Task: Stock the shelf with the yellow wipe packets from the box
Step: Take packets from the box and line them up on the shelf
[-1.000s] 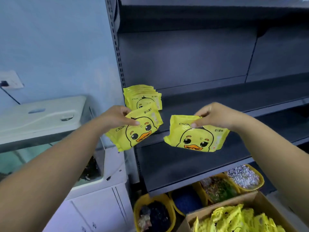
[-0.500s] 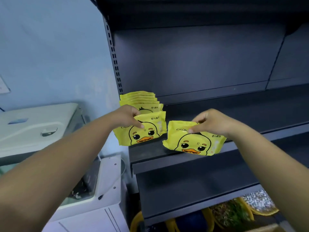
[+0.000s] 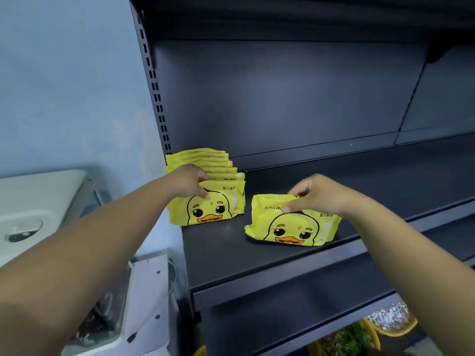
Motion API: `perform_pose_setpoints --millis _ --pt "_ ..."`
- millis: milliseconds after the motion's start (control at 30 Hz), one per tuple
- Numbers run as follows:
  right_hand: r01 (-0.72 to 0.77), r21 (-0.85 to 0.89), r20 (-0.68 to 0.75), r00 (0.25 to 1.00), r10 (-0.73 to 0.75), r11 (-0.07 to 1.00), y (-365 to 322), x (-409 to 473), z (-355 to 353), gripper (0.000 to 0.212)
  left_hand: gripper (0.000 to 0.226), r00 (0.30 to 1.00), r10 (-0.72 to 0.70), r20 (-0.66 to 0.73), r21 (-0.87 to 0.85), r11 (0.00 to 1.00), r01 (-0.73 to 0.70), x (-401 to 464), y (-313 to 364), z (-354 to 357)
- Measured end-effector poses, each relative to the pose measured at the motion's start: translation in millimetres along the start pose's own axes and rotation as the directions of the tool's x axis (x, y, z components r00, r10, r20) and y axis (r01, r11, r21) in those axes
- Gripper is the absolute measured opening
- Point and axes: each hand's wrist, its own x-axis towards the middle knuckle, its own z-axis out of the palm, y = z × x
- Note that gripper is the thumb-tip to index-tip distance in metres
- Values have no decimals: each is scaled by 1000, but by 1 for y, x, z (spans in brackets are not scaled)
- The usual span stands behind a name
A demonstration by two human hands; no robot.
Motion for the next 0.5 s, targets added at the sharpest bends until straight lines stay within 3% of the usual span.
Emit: perform_pose_setpoints --millis 200,433,500 --pt "17 18 18 1000 -17 1000 -1 26 10 15 48 992 -3 -129 -1 1000 3 3 -4 13" --pt "66 -79 115 992 -57 995 -28 52 30 5 47 957 -71 -283 -233 972 3 -24 -35 0" --pt "99 -116 135 987 -83 988 -39 62 39 19 42 942 -97 -322 -246 969 16 -38 -48 -4"
